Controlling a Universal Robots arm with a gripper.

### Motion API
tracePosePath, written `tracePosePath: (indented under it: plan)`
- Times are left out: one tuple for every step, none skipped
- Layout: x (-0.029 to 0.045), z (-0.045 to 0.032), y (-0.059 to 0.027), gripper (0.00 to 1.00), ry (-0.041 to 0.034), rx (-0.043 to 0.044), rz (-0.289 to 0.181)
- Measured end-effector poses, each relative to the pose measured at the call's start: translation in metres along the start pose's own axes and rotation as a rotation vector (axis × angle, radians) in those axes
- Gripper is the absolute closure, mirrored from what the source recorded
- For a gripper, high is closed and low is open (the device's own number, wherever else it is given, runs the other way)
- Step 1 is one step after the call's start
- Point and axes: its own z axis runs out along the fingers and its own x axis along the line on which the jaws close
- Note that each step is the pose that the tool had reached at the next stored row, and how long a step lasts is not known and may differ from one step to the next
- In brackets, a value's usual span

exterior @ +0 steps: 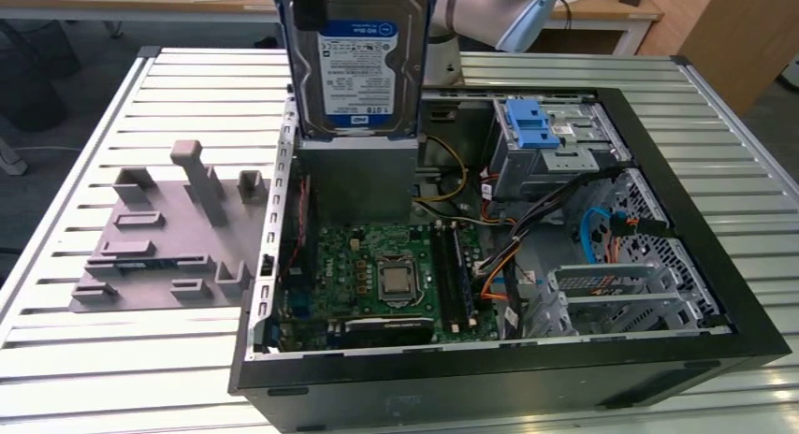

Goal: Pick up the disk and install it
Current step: 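Pick up the disk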

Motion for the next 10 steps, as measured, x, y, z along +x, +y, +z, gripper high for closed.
tracePosePath:
  plan:
    - [0.0008,0.0,-0.0014,0.64,0.0,-0.0001,0.0]
    - [0.0016,0.0,-0.0028,0.64,0.0001,-0.0002,0.0]
    - [0.0024,-0.0001,-0.0041,0.64,0.0001,-0.0004,0.0]
    - [0.0032,0.0,-0.0055,0.64,0.0001,-0.0004,0.0]
    - [0.004,0.0,-0.0068,0.64,0.0,-0.0005,0.0]
    - [0.0049,-0.0001,-0.0081,0.64,0.0001,-0.0006,0.0]
    - [0.0057,0.0,-0.0094,0.64,-0.0001,-0.0007,0.001]
    - [0.0066,-0.0001,-0.0107,0.64,0.0,-0.0009,0.001]
    - [0.0075,-0.0001,-0.012,0.64,0.0,-0.001,0.001]
    - [0.0083,-0.0001,-0.0133,0.64,0.0001,-0.0011,0.001]
